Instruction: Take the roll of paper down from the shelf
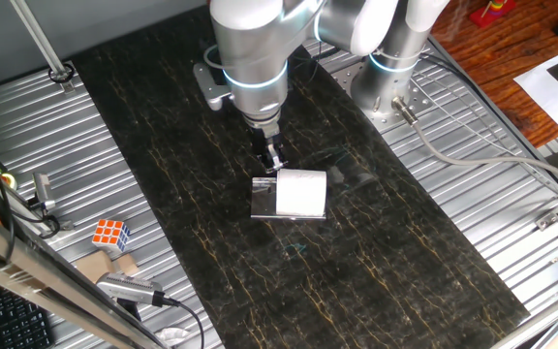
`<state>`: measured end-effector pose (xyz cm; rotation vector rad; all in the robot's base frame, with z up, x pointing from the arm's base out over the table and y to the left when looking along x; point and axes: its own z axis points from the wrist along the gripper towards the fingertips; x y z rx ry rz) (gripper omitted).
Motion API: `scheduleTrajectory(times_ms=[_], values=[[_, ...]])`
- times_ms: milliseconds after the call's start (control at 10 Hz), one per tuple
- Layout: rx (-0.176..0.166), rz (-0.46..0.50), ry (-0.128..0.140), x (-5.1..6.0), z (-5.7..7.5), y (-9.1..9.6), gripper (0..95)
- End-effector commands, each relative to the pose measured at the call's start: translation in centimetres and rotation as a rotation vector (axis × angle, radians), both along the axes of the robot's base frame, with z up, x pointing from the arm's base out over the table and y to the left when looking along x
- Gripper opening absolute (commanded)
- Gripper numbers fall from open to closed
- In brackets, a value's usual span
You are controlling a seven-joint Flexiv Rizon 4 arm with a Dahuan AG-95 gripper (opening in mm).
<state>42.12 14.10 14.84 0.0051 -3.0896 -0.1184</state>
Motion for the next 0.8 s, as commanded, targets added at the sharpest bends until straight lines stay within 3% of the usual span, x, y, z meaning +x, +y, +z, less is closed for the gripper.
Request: scheduleTrajectory(times_ms=[100,300,800], values=[[0.030,0.616,-0.040,0.05,-0.03,0.00,0.0],[0.034,0.756,-0.049,0.05,-0.03,0.00,0.0],[0.014,0.982,-0.049,0.05,-0.03,0.00,0.0]])
